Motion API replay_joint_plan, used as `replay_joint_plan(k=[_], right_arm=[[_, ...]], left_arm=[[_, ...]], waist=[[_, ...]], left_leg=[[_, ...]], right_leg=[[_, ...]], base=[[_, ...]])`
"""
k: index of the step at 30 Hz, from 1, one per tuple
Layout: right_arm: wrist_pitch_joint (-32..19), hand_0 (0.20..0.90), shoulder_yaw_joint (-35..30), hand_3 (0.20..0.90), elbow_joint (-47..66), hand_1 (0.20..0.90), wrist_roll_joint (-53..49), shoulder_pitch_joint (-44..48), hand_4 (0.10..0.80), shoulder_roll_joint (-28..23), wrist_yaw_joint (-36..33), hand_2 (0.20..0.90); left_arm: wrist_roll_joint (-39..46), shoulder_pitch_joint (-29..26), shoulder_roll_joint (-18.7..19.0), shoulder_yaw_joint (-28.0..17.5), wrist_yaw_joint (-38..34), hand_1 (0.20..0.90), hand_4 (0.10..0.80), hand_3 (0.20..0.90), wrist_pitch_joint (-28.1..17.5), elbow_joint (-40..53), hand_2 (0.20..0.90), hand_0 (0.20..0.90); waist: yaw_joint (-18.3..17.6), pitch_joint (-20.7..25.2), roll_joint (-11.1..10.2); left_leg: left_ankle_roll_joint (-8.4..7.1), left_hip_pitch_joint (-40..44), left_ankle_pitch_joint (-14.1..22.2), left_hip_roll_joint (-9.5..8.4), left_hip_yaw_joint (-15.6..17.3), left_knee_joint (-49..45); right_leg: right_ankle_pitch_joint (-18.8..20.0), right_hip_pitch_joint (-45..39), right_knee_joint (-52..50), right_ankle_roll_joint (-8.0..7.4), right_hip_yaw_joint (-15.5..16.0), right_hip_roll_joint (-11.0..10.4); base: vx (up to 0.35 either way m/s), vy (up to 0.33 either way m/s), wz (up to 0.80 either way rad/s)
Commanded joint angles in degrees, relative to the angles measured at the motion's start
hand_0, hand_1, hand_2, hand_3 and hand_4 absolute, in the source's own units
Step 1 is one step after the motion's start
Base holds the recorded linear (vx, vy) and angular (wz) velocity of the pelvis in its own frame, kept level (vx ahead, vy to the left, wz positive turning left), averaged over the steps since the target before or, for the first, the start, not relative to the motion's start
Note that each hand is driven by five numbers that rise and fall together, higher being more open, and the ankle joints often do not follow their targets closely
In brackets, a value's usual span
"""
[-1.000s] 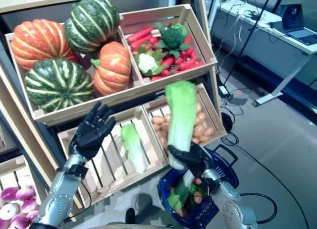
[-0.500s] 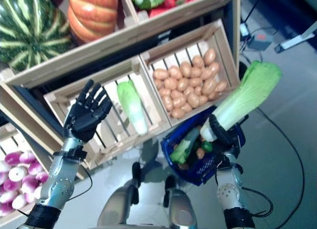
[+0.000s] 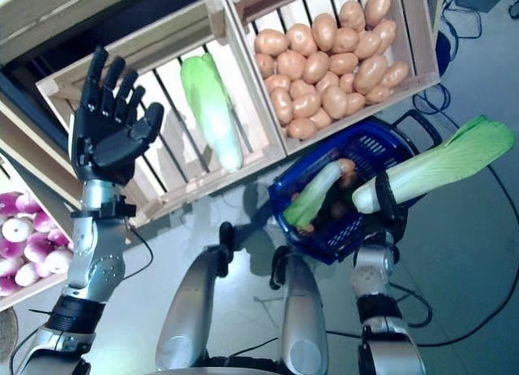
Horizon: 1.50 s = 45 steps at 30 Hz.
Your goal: Put vegetables into the basket
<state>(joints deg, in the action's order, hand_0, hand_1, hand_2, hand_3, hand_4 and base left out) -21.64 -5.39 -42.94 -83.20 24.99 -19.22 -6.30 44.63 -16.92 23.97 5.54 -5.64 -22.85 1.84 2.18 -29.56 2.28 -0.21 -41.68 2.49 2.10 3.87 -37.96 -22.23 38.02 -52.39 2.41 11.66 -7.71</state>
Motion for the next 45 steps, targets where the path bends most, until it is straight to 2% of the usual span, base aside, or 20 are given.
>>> replay_joint_plan(k=[1, 7, 9, 11, 16, 19, 28, 29, 32, 36, 39, 41, 45], right_arm=[[-1.56, 0.3, -1.77, 0.3, 0.09, 0.3, -3.63, 5.03, 0.4, -3.07, 3.1, 0.3], [2.88, 0.3, -0.19, 0.3, -5.14, 0.3, -6.07, 10.03, 0.4, -1.07, 2.28, 0.3], [6.42, 0.3, 0.57, 0.3, -6.26, 0.3, -5.99, 11.01, 0.4, -0.85, 1.48, 0.3], [13.31, 0.3, 1.71, 0.3, -9.69, 0.3, -4.87, 12.37, 0.4, -1.41, -0.46, 0.3], [19.76, 0.3, 4.36, 0.3, -14.43, 0.3, 0.36, 14.23, 0.4, -1.83, -1.52, 0.3], [22.54, 0.3, 4.77, 0.3, -17.28, 0.3, 0.72, 14.75, 0.4, -2.02, -3.41, 0.3], [28.75, 0.3, 4.12, 0.3, -24.08, 0.3, -4.19, 13.83, 0.4, -0.57, -4.93, 0.3], [29.05, 0.9, 4.19, 0.9, -24.22, 0.9, -4.84, 13.54, 0.8, -0.49, -5.28, 0.9], [27.82, 0.9, 3.9, 0.9, -24.7, 0.9, -6.29, 13.27, 0.8, -0.12, -6.49, 0.9], [23.45, 0.9, 2.87, 0.9, -24.21, 0.9, -7.12, 12.82, 0.8, 0.51, -9.37, 0.9], [19.18, 0.9, 1.47, 0.9, -22.79, 0.9, -9.82, 11.6, 0.8, 1.08, -10.59, 0.9], [15.3, 0.9, 0.86, 0.9, -21.6, 0.9, -10.5, 9.93, 0.8, 2.26, -11.66, 0.9], [11.05, 0.9, -0.86, 0.9, -19.77, 0.9, -10.88, 6.97, 0.8, 3.18, -12.55, 0.9]], left_arm=[[-2.74, -4.27, 0.9, -1.07, -0.78, 0.9, 0.8, 0.9, -8.11, 5.81, 0.9, 0.9], [-2.69, -5.64, 0.05, 0.14, -2.09, 0.9, 0.8, 0.9, -7.95, 5.27, 0.9, 0.9], [-3.11, -5.56, -0.32, 0.35, -2.39, 0.9, 0.8, 0.9, -7.89, 5.18, 0.9, 0.9], [-2.8, -5.77, -0.18, 0.42, -2.53, 0.9, 0.8, 0.9, -7.47, 4.74, 0.9, 0.9], [-2.17, -5.47, -0.24, 0.42, -2.53, 0.9, 0.8, 0.9, -5.8, 5.24, 0.9, 0.9], [-2.22, -5.12, -0.16, 0.09, -3.2, 0.9, 0.8, 0.9, -4.98, 5.4, 0.9, 0.9], [-1.76, -3.65, 0.65, -0.85, -3.88, 0.9, 0.8, 0.9, -2.57, 6.55, 0.9, 0.9], [-1.66, -3.41, 0.89, -0.98, -3.7, 0.9, 0.8, 0.9, -2.23, 6.76, 0.9, 0.9], [-1.94, -3.05, 1.34, -0.99, -3.63, 0.9, 0.8, 0.9, -1.85, 7.04, 0.9, 0.9], [-2.51, -2.22, 2.02, -1.29, -3.35, 0.9, 0.8, 0.9, -1.91, 7.14, 0.9, 0.9], [-1.84, -1.5, 2.66, -1.67, -3.34, 0.9, 0.8, 0.9, -1.66, 7.56, 0.9, 0.9], [-2.13, -1.06, 2.79, -1.88, -2.39, 0.9, 0.8, 0.9, -1.35, 7.34, 0.9, 0.9], [-4.15, -0.87, 3.29, -1.68, -1.89, 0.9, 0.8, 0.9, 0.56, 7.28, 0.9, 0.9]], waist=[[0.8, 0.95, 0.31], [1.59, 1.45, 1.57], [1.8, 1.66, 1.88], [2.21, 1.79, 2.24], [3.21, 2.08, 2.46], [3.82, 1.7, 2.41], [4.58, 0.24, 2.51], [4.69, 0.18, 2.43], [4.7, 0.11, 2.16], [4.6, 0.51, 1.77], [4.51, 1.5, 1.66], [4.54, 2.85, 1.32], [4.89, 5.55, 0.39]], left_leg=[[2.28, -0.2, 13.31, -0.92, 1.82, -12.06], [3.14, -5.85, 16.2, -1.29, 2.2, -20.33], [3.34, -7.23, 16.64, -1.59, 2.09, -21.86], [3.68, -8.95, 17.17, -1.91, 2.18, -23.88], [3.79, -10.92, 17.09, -2.77, 1.89, -25.5], [3.71, -11.19, 16.45, -3.3, 1.68, -25.25], [3.54, -8.43, 15.39, -3.45, 1.7, -24.66], [3.53, -7.92, 15.35, -3.43, 1.68, -24.54], [3.6, -6.02, 15.31, -3.16, 1.68, -23.53], [3.02, -1.61, 14.6, -2.9, 1.46, -19.41], [2.43, 2.33, 11.76, -3.2, 1.8, -13.23], [1.7, 5.61, 10.24, -3.7, 1.37, -8.04], [0.56, 12.35, 7.0, -4.82, 0.28, 3.27]], right_leg=[[5.18, 0.86, 0.6, 1.09, -0.35, -0.14], [3.33, 7.31, -7.71, 1.4, -0.52, -1.3], [3.03, 8.92, -9.34, 1.41, -0.68, -1.44], [2.72, 10.9, -11.31, 1.56, -0.9, -1.58], [2.72, 13.16, -13.56, 1.25, -0.94, -1.54], [3.34, 13.63, -13.84, 0.79, -0.83, -1.31], [4.71, 11.44, -13.23, 0.16, -0.75, -1.18], [4.79, 10.97, -13.09, 0.09, -0.78, -1.12], [4.98, 9.36, -12.15, 0.01, -0.72, -0.88], [5.61, 4.95, -8.34, -0.29, -0.6, -0.35], [7.78, 0.05, -2.35, -0.01, 0.11, -0.02], [8.86, -3.56, 2.4, -0.57, 0.06, 0.31], [11.08, -11.37, 14.25, -1.6, 1.4, 0.91]], base=[[-0.016, 0.036, 0.08], [0.016, 0.043, 0.03], [0.014, 0.036, 0.04], [0.001, 0.033, 0.03], [0.021, 0.005, 0.03], [0.03, -0.008, 0.03], [0.042, -0.012, 0.01], [0.05, -0.033, 0.02], [0.046, -0.036, 0.0], [0.068, -0.027, 0.05], [0.028, -0.024, 0.1], [0.116, -0.033, 0.08], [0.11, -0.037, 0.03]])
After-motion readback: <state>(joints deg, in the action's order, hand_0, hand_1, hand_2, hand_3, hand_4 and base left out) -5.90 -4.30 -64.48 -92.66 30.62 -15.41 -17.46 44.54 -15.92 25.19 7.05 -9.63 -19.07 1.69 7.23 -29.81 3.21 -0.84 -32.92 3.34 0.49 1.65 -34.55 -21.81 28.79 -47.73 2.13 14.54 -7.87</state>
